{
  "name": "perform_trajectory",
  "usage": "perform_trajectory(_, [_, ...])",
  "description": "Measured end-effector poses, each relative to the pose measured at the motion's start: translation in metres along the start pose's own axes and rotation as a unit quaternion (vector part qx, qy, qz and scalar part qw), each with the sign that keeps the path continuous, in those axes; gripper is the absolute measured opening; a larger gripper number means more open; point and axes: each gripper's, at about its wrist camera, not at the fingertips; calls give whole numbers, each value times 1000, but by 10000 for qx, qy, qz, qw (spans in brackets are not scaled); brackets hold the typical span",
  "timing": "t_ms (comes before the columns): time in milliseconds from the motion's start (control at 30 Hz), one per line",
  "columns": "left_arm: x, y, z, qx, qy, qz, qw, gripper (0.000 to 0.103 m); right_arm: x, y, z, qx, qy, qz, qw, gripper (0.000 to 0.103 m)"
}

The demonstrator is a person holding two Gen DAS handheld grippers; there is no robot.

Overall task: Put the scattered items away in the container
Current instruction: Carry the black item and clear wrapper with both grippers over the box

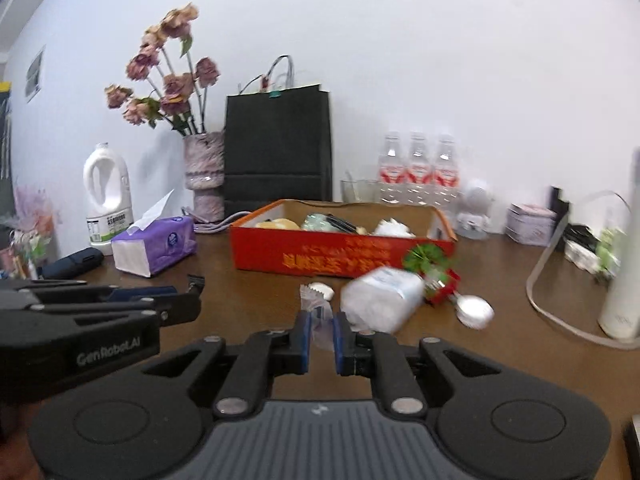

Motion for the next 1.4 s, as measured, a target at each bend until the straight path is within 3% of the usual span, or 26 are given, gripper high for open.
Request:
perform_trajectory(333, [8,27,23,-24,-54,-112,9999,16,0,44,21,194,-191,-131,9995,11])
perform_trajectory(833, [-1,20,22,57,151,-148,9998,16,-6,39,18,177,-296,-408,9986,11])
perform_trajectory(1200, [-6,-17,-43,730,116,-138,9972,16,16,12,-33,683,-135,-81,9975,11])
perform_trajectory(1400, [-14,-69,-88,764,77,-179,9969,16,43,-29,-82,890,-152,78,9959,11])
Point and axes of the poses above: each gripper's, at about its wrist camera, not at the fingertips, and y roughly against the way its jaws point, x to its right, z to its underside, and after that the axes turned 6 degrees about y, right-handed
